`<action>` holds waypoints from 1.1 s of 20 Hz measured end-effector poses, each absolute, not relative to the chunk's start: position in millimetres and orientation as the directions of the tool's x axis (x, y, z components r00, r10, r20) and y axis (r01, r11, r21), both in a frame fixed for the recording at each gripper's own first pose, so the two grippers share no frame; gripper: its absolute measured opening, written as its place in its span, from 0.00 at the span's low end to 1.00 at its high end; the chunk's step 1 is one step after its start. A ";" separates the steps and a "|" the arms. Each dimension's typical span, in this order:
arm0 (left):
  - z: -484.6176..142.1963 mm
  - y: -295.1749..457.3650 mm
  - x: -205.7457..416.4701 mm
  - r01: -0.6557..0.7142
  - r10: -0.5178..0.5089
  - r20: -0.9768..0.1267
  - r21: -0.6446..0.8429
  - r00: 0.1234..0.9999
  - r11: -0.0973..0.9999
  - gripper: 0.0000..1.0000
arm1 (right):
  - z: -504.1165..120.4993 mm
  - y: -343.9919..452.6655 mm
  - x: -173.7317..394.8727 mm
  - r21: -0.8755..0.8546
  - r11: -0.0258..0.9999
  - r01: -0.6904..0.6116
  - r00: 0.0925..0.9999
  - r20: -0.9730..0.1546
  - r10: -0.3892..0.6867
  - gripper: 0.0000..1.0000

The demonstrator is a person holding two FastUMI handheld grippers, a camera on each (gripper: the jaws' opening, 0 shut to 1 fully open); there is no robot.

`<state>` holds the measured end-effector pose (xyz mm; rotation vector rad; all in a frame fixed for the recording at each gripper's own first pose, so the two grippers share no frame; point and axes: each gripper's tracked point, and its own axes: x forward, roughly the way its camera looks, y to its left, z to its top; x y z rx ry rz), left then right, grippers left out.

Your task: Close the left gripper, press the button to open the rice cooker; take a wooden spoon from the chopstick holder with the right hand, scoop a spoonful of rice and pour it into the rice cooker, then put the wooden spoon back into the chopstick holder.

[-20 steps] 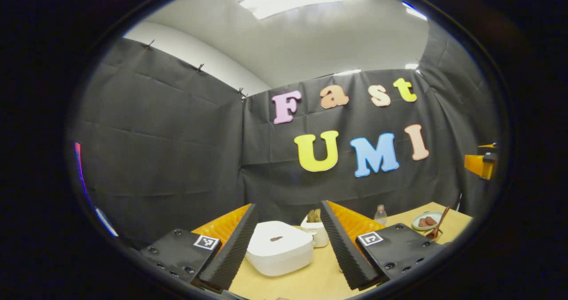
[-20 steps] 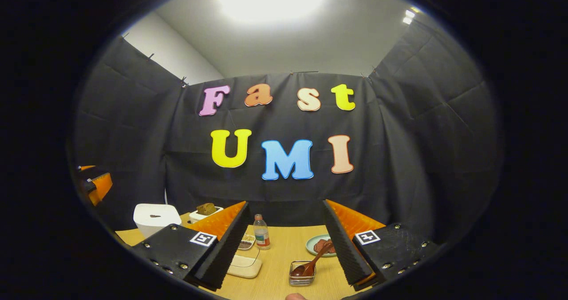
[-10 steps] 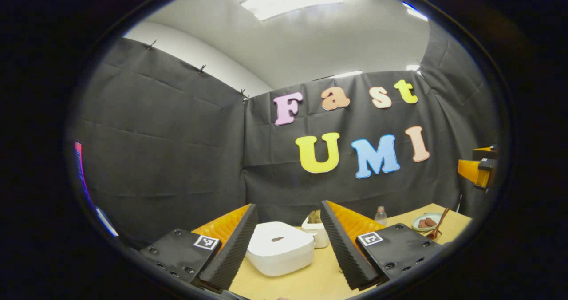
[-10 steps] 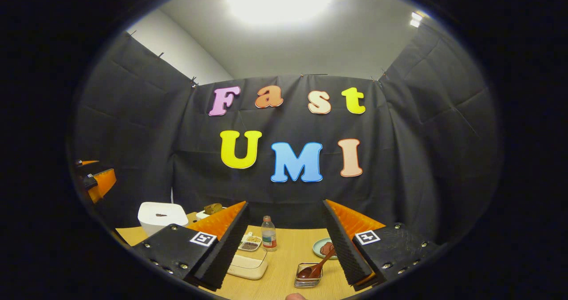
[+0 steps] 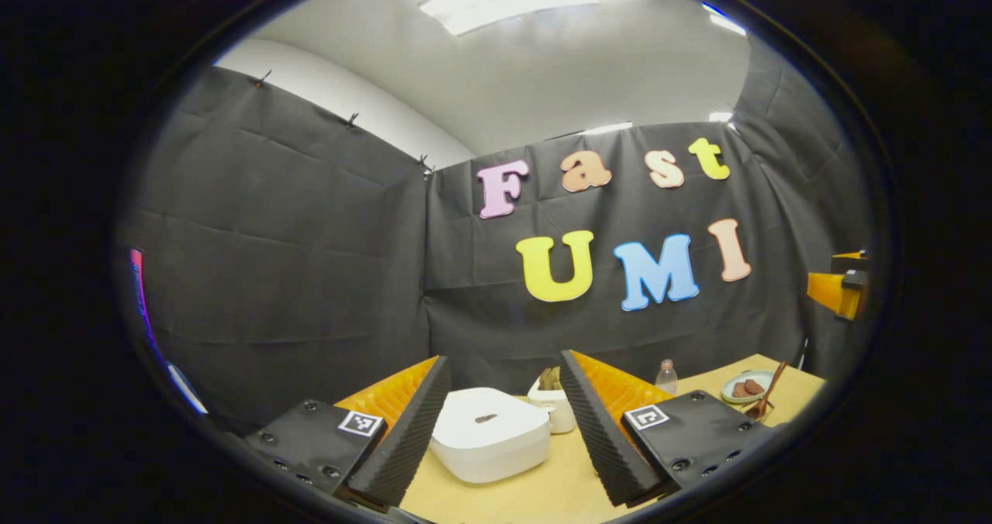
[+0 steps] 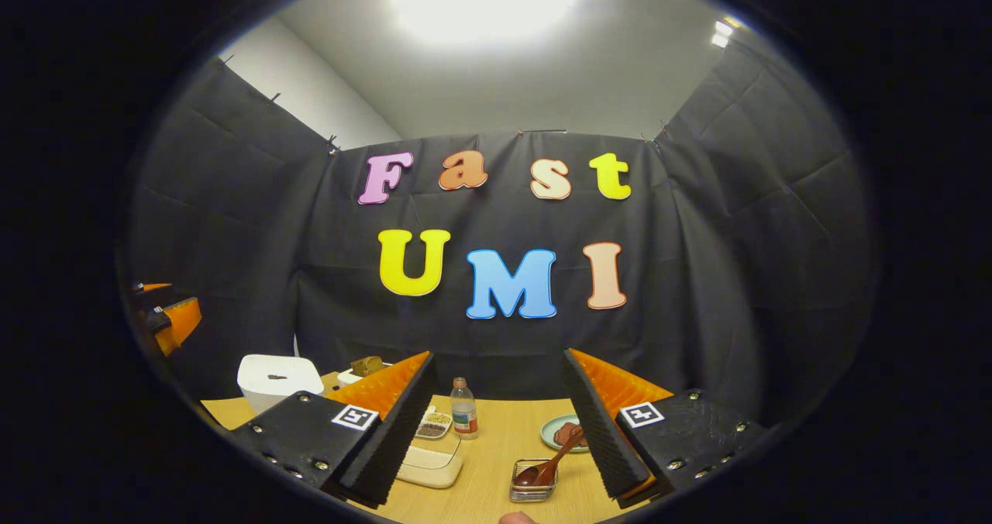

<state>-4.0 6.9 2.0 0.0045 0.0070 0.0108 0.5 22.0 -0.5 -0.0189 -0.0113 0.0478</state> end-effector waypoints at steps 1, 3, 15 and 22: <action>0.3 6.3 -0.9 -0.005 0.005 -0.011 0.002 1.000 1.000 0.97 | -1.7 22.7 -0.9 -0.018 0.999 -0.045 0.999 0.008 0.045 0.97; -1.0 9.5 7.0 -0.008 0.008 -0.006 -0.006 1.000 1.000 0.89 | -2.1 21.7 -3.4 -0.016 0.999 -0.029 0.999 0.014 0.029 0.98; -74.4 46.3 109.1 0.056 -0.068 -0.082 -0.137 0.994 0.989 0.08 | -15.5 18.0 -20.9 -0.052 0.991 0.124 0.992 -0.016 -0.125 0.98; -154.0 71.1 196.6 0.074 -0.108 -0.203 -0.167 0.973 0.983 0.08 | -29.0 17.4 -42.3 -0.085 0.968 0.234 0.969 -0.058 -0.240 0.98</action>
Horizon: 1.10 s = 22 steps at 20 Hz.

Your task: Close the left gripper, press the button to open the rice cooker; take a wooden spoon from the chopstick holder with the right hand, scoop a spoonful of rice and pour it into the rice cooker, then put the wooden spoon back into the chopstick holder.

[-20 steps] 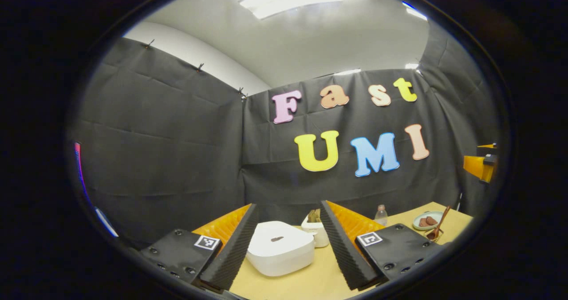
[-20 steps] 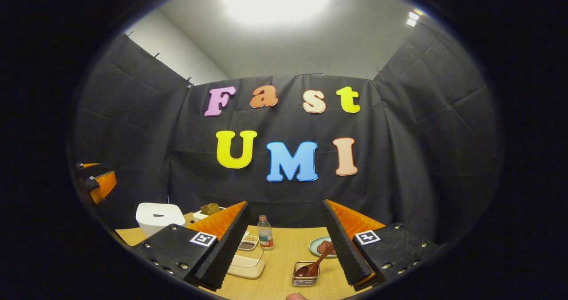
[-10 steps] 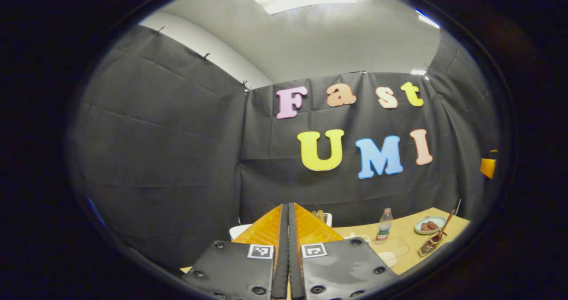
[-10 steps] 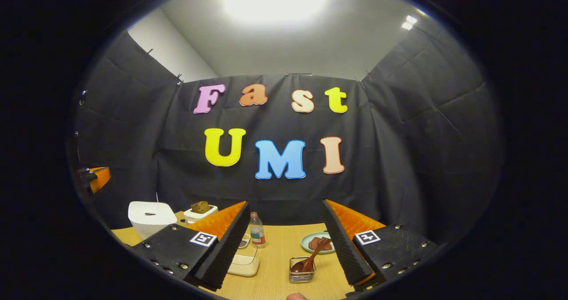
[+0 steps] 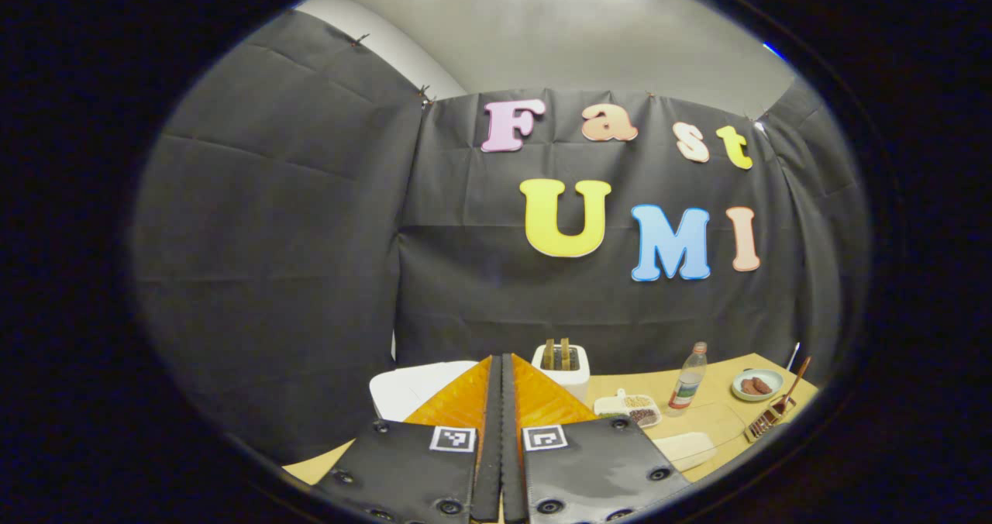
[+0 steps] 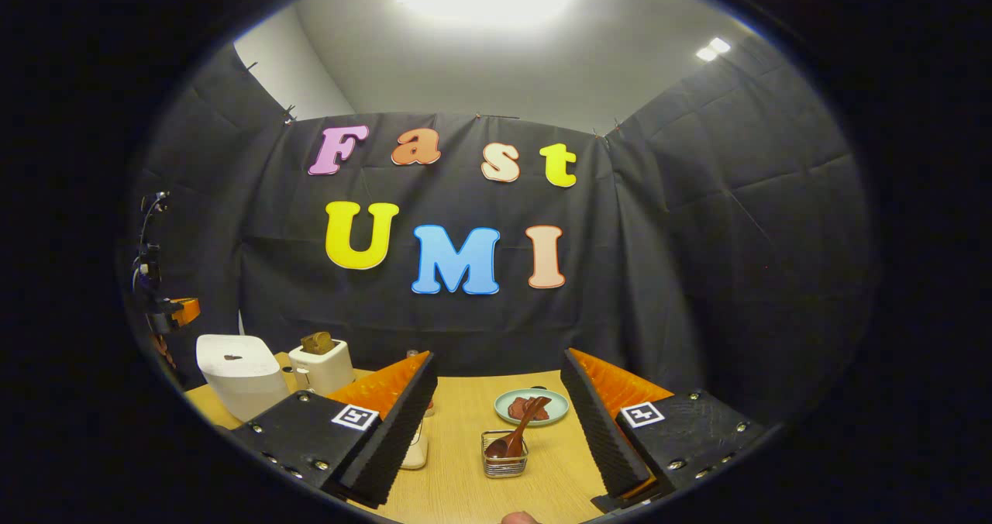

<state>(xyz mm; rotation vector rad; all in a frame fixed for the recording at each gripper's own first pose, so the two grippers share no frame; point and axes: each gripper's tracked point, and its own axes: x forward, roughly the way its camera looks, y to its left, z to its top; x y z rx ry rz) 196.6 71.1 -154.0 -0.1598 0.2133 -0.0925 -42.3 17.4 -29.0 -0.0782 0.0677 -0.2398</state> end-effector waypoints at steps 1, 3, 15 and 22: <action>-164.4 72.7 210.7 0.072 -0.112 -0.221 -0.182 0.969 0.981 0.08 | -30.9 17.5 -46.8 -0.088 0.964 0.253 0.964 -0.060 -0.258 0.98; -184.8 73.2 233.3 0.072 -0.123 -0.242 -0.211 0.963 0.975 0.08 | -35.7 18.9 -53.4 -0.096 0.957 0.275 0.957 -0.070 -0.282 0.98; -293.1 63.3 251.7 0.063 -0.149 -0.449 -0.201 0.881 0.977 0.09 | -35.1 20.4 -59.4 -0.143 0.940 0.309 0.942 -0.089 -0.324 0.98; -294.8 61.7 250.9 0.113 -0.209 -0.467 -0.225 0.859 0.968 0.09 | -33.0 22.0 -58.4 -0.125 0.951 0.283 0.952 -0.083 -0.294 0.98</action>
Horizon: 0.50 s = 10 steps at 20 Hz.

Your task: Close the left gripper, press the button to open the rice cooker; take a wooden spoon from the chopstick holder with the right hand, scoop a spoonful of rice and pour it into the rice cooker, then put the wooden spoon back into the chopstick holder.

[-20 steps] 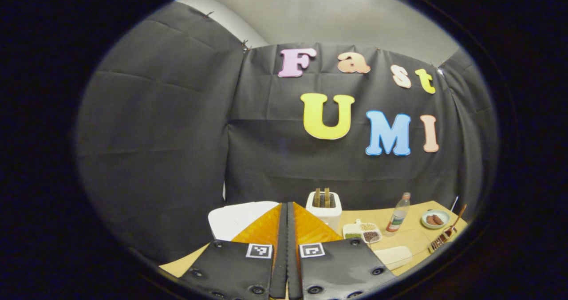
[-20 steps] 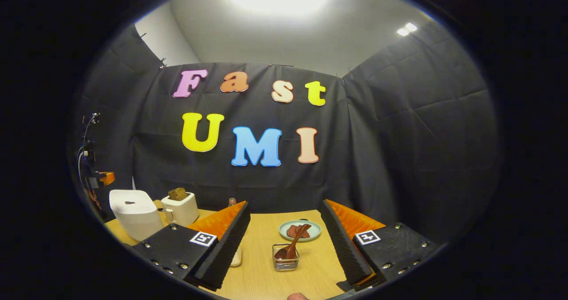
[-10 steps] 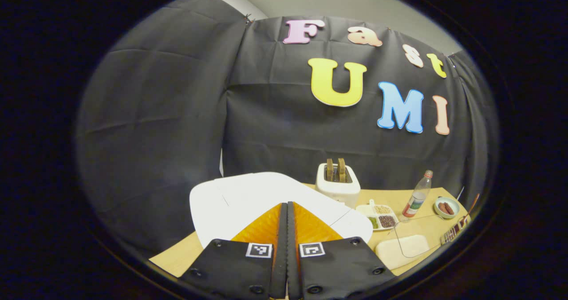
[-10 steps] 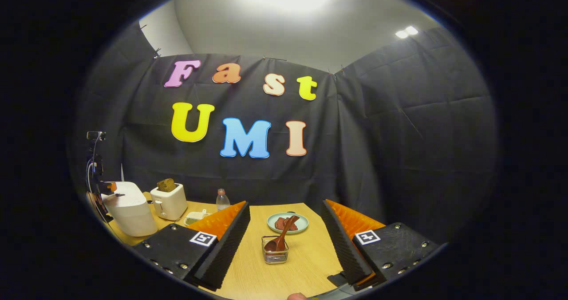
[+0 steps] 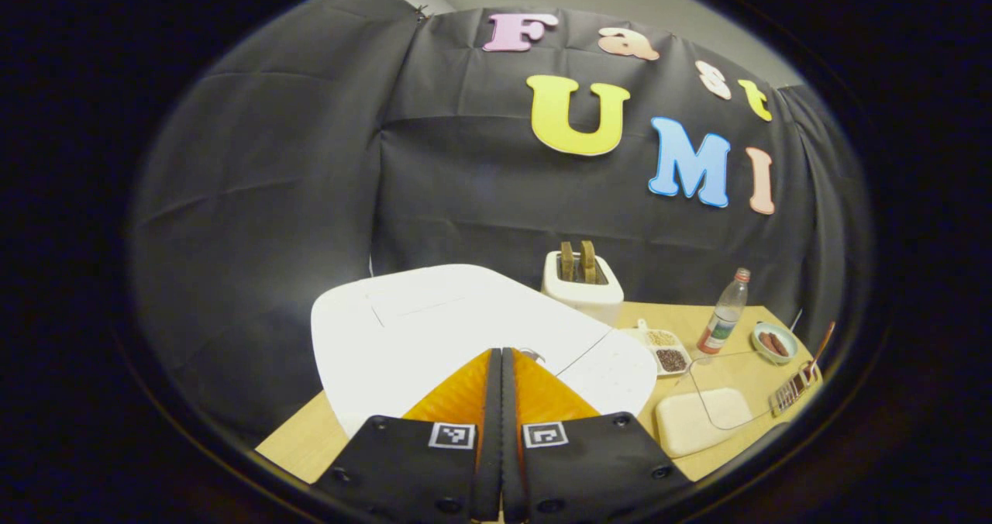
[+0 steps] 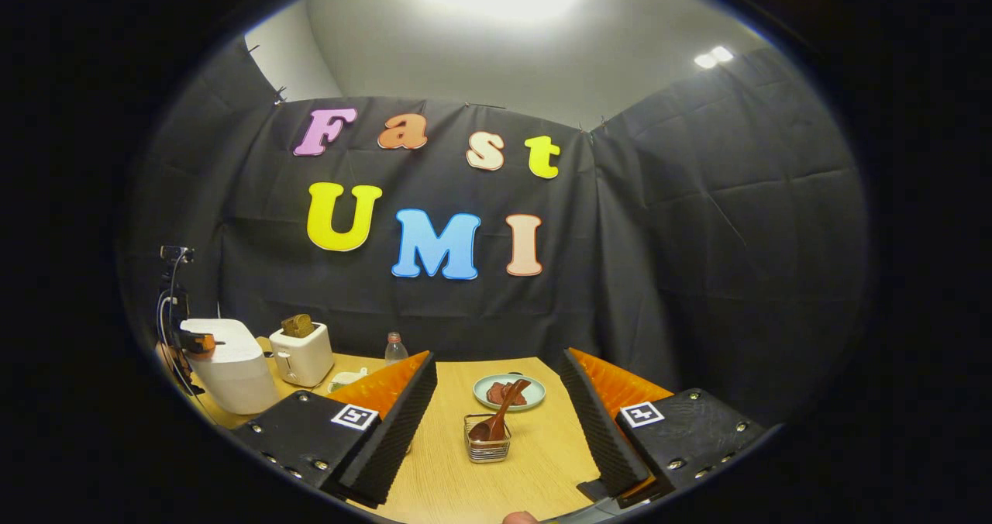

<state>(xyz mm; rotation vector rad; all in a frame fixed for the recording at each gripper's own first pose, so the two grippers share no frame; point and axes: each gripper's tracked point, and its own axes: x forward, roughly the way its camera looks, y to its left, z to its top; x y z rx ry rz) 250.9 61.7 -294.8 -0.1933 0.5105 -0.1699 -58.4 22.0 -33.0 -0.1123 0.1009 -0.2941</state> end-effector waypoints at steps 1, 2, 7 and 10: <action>-289.4 62.0 249.5 0.098 -0.209 -0.467 -0.250 0.859 0.963 0.09 | -32.4 21.2 -57.4 -0.131 0.953 0.272 0.956 -0.078 -0.283 0.98; -277.8 64.3 250.1 0.085 -0.197 -0.445 -0.260 0.874 0.962 0.08 | -31.1 19.3 -55.2 -0.138 0.955 0.262 0.959 -0.074 -0.274 0.98; -209.0 86.4 268.6 0.042 -0.098 -0.339 -0.168 0.935 0.985 0.08 | -22.8 9.7 -29.8 -0.118 0.969 0.218 0.973 -0.055 -0.226 0.98; -153.0 91.9 260.5 0.028 -0.080 -0.262 -0.196 0.962 0.980 0.08 | -12.9 6.2 -11.7 -0.102 0.981 0.165 0.985 -0.031 -0.169 0.98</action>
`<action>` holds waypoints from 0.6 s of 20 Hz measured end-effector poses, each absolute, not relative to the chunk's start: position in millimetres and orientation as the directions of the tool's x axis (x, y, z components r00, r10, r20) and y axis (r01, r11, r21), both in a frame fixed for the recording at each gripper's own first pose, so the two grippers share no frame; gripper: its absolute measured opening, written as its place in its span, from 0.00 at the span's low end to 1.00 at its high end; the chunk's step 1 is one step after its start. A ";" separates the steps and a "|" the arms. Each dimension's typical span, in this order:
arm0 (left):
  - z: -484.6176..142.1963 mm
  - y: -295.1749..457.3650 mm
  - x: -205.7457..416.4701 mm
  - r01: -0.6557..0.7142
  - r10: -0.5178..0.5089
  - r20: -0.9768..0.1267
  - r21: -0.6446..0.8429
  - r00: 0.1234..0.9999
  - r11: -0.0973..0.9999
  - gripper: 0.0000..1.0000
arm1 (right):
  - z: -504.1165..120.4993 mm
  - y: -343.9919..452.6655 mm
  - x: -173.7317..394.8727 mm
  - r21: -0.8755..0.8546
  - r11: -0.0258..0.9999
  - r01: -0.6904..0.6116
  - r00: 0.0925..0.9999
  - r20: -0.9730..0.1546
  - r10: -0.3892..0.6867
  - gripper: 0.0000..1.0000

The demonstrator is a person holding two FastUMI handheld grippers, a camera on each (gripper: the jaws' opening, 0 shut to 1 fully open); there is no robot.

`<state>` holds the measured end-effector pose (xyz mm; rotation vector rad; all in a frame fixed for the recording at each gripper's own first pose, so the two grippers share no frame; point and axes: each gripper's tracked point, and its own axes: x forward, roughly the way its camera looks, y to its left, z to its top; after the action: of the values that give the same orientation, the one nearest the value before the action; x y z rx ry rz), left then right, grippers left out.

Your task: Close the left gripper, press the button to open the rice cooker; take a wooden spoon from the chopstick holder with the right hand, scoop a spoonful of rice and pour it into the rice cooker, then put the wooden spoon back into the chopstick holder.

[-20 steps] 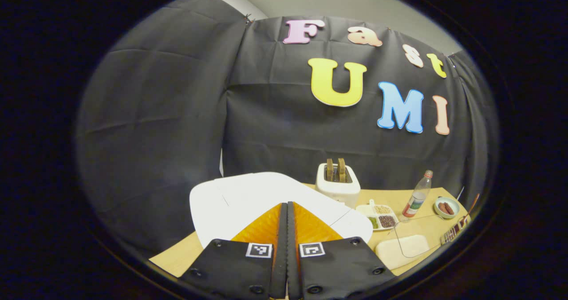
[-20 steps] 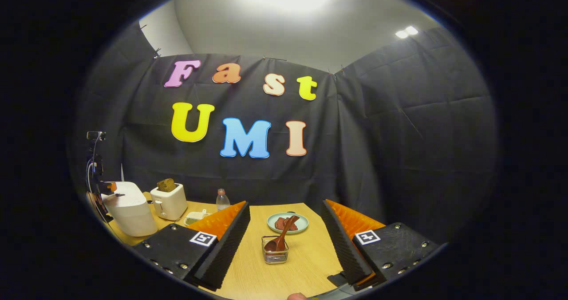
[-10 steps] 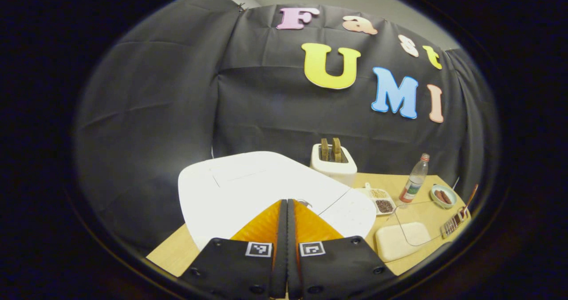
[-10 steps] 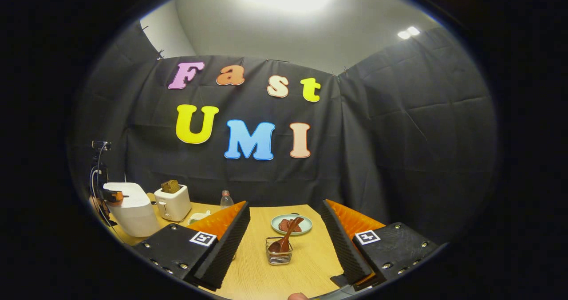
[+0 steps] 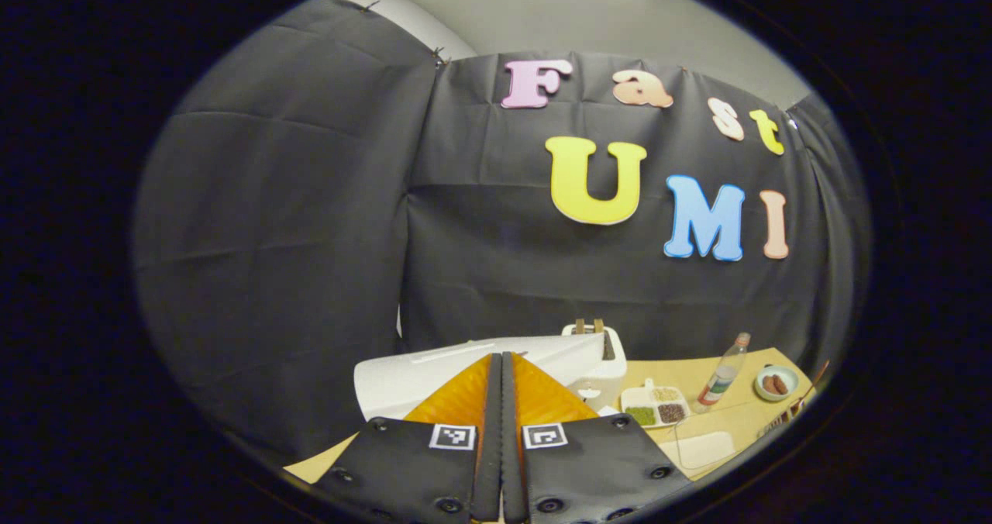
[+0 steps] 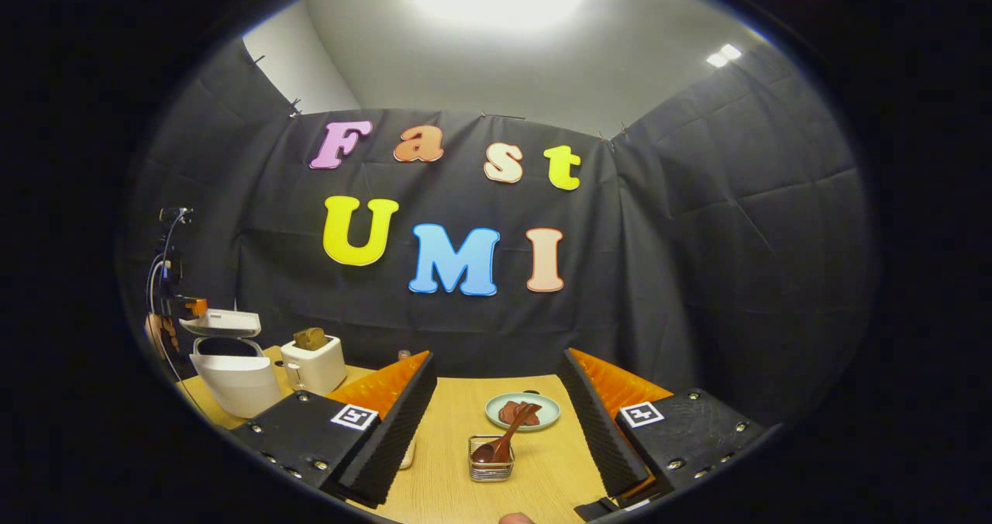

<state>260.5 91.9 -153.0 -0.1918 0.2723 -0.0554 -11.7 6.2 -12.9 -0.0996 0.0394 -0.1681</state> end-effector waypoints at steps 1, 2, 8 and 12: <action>-131.0 94.2 246.4 0.027 -0.074 -0.227 -0.202 0.971 0.979 0.08 | -13.5 1.3 -5.6 -0.092 0.983 0.156 0.987 -0.025 -0.159 0.98; -115.9 94.7 234.8 0.019 -0.059 -0.200 -0.198 0.978 0.980 0.08 | -14.8 -2.5 1.2 -0.079 0.986 0.148 0.988 -0.022 -0.150 0.98; -50.4 63.3 144.6 0.031 -0.047 -0.088 -0.182 0.995 0.983 0.09 | -39.7 -47.6 47.1 -0.045 0.992 0.122 0.991 -0.049 -0.124 0.98; -31.6 37.5 102.0 0.034 -0.047 -0.079 -0.161 0.996 0.986 0.69 | -74.8 -74.3 84.2 0.018 0.992 0.124 0.986 -0.118 -0.121 0.98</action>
<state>102.0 37.5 -31.6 -0.1602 0.0823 -0.0410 84.2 -74.3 -74.8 0.0255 0.1173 -0.1227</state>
